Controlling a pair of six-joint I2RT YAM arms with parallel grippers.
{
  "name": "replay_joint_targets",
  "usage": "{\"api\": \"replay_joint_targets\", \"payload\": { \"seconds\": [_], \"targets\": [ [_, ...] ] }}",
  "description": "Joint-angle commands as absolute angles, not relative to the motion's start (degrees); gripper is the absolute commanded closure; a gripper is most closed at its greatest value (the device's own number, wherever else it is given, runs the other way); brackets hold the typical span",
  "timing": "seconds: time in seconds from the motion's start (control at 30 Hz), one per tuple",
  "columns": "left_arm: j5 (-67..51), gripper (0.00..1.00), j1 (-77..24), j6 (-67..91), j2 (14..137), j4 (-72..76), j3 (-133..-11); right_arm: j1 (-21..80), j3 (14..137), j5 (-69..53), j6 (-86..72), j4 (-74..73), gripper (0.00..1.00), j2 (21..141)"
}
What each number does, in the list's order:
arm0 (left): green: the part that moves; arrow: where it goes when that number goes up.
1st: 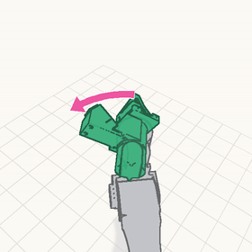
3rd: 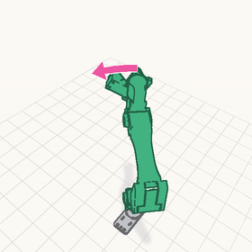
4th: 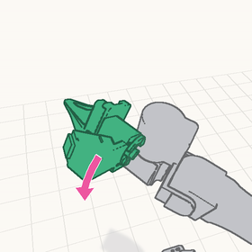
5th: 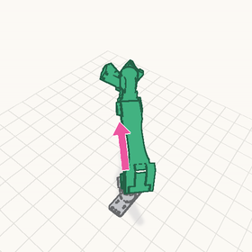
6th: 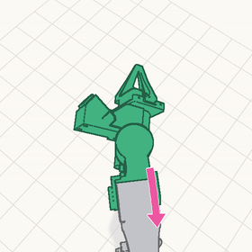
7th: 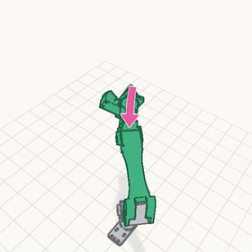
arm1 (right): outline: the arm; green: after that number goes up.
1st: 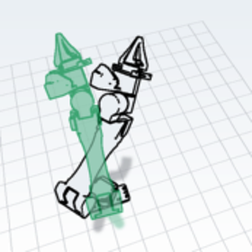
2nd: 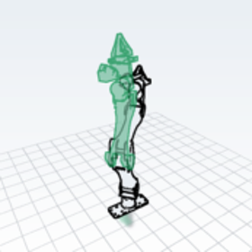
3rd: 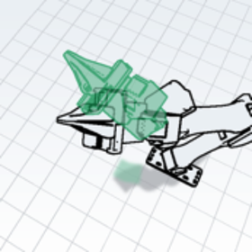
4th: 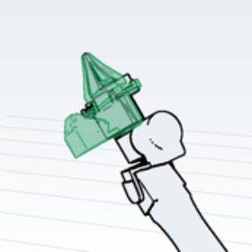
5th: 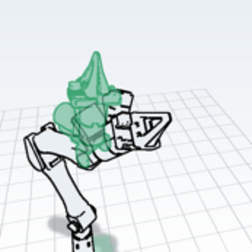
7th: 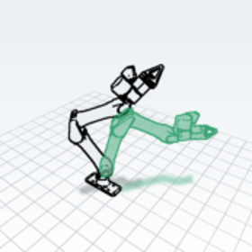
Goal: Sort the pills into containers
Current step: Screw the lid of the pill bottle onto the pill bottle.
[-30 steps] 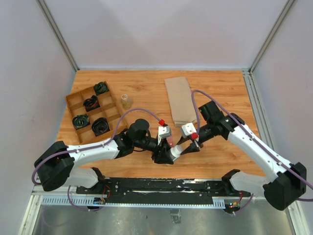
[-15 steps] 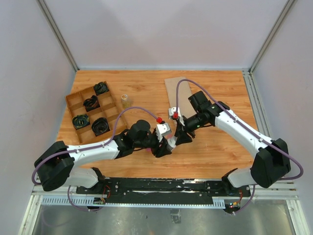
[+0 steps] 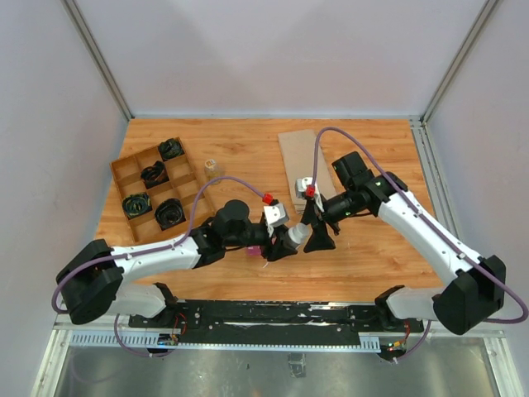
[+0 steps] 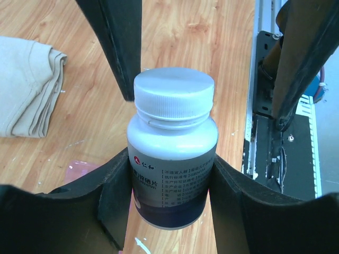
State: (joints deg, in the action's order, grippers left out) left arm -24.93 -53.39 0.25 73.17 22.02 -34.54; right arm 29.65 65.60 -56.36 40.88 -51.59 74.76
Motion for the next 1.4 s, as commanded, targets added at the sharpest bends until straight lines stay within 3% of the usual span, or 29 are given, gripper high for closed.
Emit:
{"api": "replay_joint_targets", "payload": {
  "seconds": [0.0,0.27,0.37,0.5,0.6,0.87,1.37],
  "targets": [
    [-27.68,1.0,-53.35,-0.24,71.04,24.77,-33.4,26.9,67.47,-59.65,44.56,-55.29,0.19,71.47],
    [-40.37,1.0,-53.34,4.89,68.21,32.79,-28.46,23.82,65.2,-68.88,62.31,-60.72,0.13,64.97],
    [-46.38,1.0,-53.35,7.49,68.12,36.86,-26.84,23.81,60.01,-76.27,75.91,-61.53,0.01,60.39],
    [-49.92,1.0,-53.35,8.43,68.05,37.88,-26.24,24.4,56.75,-80.95,86.32,-60.61,0.01,56.9],
    [-50.3,1.0,-53.35,8.36,68.29,37.96,-26.32,28.14,61.25,-78.6,93.72,-68.7,0.0,60.74],
    [-51.21,1.0,-53.35,8.09,70.85,37.97,-27.66,32.39,64.58,-76.14,93.47,-73.22,0.2,69.0],
    [-51.69,1.0,-53.35,8.39,71.64,37.88,-28.14,35.47,64.14,-73.6,85.64,-68.35,0.37,70.62]
  ]
}}
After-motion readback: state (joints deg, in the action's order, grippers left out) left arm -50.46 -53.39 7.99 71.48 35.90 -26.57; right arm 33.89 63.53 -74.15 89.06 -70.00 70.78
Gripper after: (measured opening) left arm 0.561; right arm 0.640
